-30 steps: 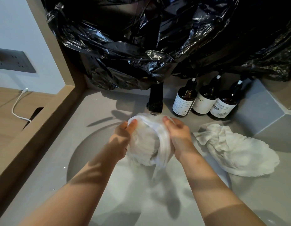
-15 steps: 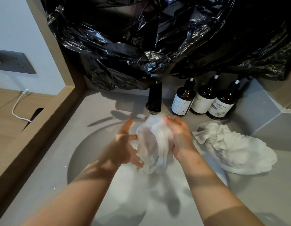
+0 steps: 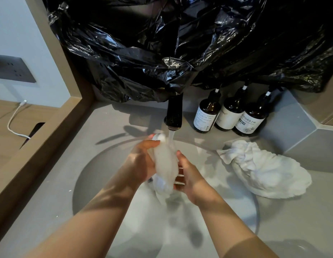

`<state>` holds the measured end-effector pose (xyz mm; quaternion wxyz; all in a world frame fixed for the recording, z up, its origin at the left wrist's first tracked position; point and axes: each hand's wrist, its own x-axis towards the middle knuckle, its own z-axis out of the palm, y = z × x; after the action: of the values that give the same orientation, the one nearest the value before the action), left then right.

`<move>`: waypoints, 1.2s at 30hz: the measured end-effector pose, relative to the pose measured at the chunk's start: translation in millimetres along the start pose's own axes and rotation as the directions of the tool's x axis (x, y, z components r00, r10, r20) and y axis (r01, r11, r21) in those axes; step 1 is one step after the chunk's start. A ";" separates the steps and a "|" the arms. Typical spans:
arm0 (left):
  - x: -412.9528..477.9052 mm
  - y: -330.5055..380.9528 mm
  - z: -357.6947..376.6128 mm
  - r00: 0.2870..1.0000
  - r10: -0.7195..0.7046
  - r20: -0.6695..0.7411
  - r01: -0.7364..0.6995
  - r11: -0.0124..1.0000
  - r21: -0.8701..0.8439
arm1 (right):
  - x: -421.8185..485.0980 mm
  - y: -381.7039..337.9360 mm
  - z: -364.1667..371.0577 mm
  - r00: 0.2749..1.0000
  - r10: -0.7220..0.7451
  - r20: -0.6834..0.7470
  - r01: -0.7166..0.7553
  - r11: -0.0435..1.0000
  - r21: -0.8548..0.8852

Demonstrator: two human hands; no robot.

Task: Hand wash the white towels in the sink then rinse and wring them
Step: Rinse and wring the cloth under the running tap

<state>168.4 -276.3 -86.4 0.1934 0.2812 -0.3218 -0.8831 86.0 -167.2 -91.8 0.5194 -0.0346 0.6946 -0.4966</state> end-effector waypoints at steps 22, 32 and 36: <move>-2.3 -14.4 -20.4 0.999 0.051 -0.002 -0.051 0.996 -0.070 | 9.4 1.8 15.6 0.998 -0.025 -0.055 0.021 0.997 -0.079; -13.6 -9.8 -26.3 0.993 0.015 -0.115 0.011 0.975 0.223 | 19.4 -20.8 -3.3 0.945 -0.204 -0.254 0.266 0.934 0.239; -4.4 -13.8 -21.9 0.934 0.248 -0.258 -0.051 0.806 0.590 | 22.0 -14.1 4.3 0.838 -0.426 -0.342 0.442 0.896 -0.034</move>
<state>183.1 -274.1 -108.0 0.2194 0.4400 -0.5581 -0.6684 72.6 -189.6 -96.6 0.2659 -0.0926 0.7362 -0.6154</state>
